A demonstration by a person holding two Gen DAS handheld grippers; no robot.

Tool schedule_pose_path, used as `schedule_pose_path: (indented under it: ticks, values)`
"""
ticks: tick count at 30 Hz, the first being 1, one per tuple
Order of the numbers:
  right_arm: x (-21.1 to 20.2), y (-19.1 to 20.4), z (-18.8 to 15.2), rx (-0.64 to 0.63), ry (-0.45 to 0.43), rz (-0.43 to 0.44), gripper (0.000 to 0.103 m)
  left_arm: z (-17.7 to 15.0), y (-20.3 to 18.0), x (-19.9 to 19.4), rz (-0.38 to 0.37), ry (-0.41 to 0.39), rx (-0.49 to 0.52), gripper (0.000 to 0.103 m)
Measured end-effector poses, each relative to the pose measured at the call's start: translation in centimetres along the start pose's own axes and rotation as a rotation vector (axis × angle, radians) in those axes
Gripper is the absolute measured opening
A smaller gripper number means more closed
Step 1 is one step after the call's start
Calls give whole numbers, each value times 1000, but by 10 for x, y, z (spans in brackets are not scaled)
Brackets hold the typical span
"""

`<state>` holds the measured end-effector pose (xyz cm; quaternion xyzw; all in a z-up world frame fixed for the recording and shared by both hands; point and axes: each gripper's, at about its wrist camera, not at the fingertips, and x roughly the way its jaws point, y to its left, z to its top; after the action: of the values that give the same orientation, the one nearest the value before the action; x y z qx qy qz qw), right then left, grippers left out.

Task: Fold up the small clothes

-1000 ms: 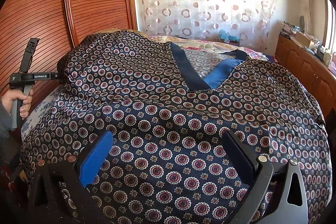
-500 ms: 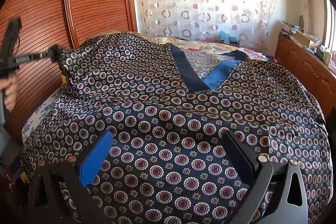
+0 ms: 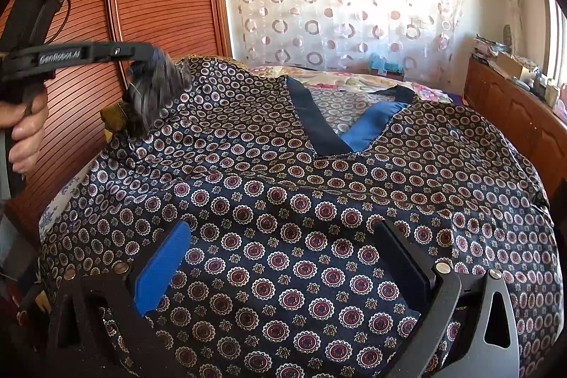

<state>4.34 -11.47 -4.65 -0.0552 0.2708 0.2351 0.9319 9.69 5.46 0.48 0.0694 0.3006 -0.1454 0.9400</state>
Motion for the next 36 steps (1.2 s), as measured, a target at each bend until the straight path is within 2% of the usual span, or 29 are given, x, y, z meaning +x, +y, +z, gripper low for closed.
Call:
schedule_pose_path:
  ticks: [1,3,4,6,7,16,22,24,29,34,36]
  values:
    - [0,0,0,0,1,1,103,-2,0,-2,7,-5,-3,28]
    - [0,0,0,0,1,1,103,-8,4,-9,23,-18,-25,48]
    - [1,0,0,0,1,0,103,-11,7,-14,26,-30,-42,53]
    - [1,0,0,0,3,1,103,-18,14,-23,34,-47,-71,76]
    - [1,0,0,0,4,4,103,-23,18,-27,45,-53,-91,79]
    - [5,6,9,-46,38,55,102,-67,48,-55,124,-64,-229,79]
    - [8,27,49,-135,26,134,95,-81,58,-68,173,-73,-263,79]
    - [15,40,64,-178,20,167,88,-84,59,-68,177,-73,-269,79]
    - [52,77,96,-273,29,244,79,-91,63,-66,189,-72,-288,79]
    - [101,98,115,-299,50,298,76,-98,68,-67,222,-85,-312,79]
    - [124,104,117,-299,83,321,70,-101,69,-67,248,-96,-314,79]
